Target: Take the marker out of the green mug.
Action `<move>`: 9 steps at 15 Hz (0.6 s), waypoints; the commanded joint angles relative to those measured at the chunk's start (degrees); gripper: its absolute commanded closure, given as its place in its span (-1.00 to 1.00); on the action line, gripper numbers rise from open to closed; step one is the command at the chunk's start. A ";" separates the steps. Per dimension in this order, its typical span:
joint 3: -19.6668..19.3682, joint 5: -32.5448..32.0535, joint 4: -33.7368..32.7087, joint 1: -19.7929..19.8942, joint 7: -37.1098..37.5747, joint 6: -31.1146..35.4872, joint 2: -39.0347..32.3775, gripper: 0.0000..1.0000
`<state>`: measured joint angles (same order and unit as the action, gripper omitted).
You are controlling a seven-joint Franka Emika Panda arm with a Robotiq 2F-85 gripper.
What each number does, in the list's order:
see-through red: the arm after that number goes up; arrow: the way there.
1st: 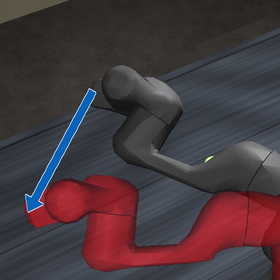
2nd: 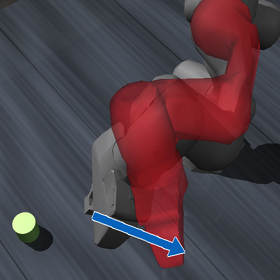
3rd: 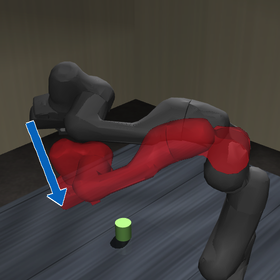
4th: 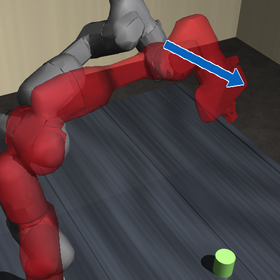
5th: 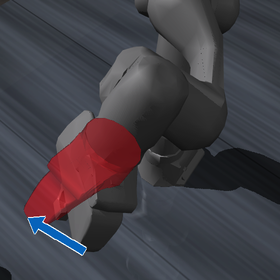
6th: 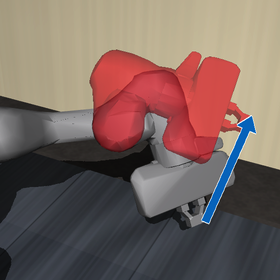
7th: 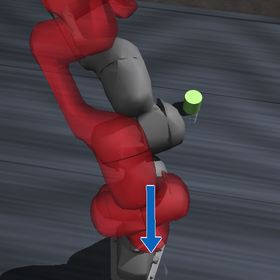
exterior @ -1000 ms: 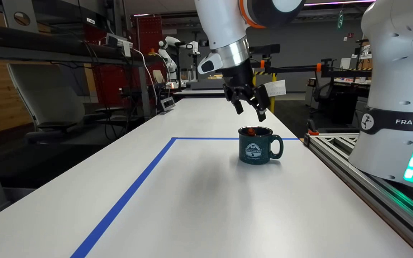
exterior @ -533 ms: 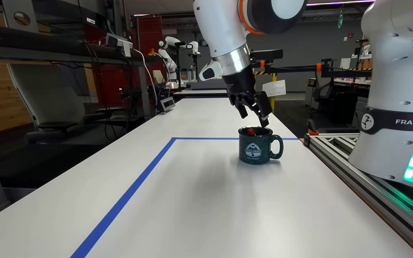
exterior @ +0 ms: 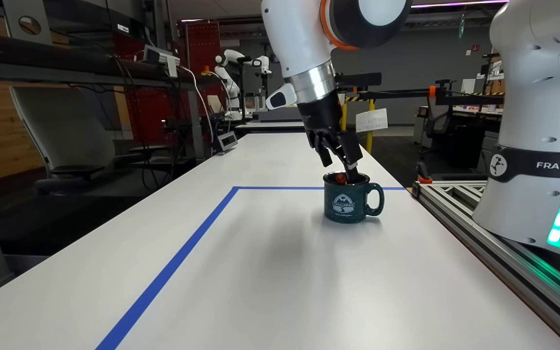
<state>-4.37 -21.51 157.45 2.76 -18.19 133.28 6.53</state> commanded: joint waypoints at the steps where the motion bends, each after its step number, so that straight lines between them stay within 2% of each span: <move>1: -0.16 0.59 -0.06 0.44 -0.92 2.18 -0.68 -0.64; 2: -0.20 0.52 -0.07 0.51 -0.96 2.55 -0.90 -0.54; 5: -0.25 0.10 -0.07 0.71 -0.82 3.27 -1.56 0.03; 7: -0.28 -0.04 -0.07 0.74 -0.77 3.74 -1.96 0.33; 9: -0.23 -0.30 -0.08 0.74 -0.60 3.92 -2.32 0.41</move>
<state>-4.63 -21.43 157.44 2.99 -18.21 136.10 4.72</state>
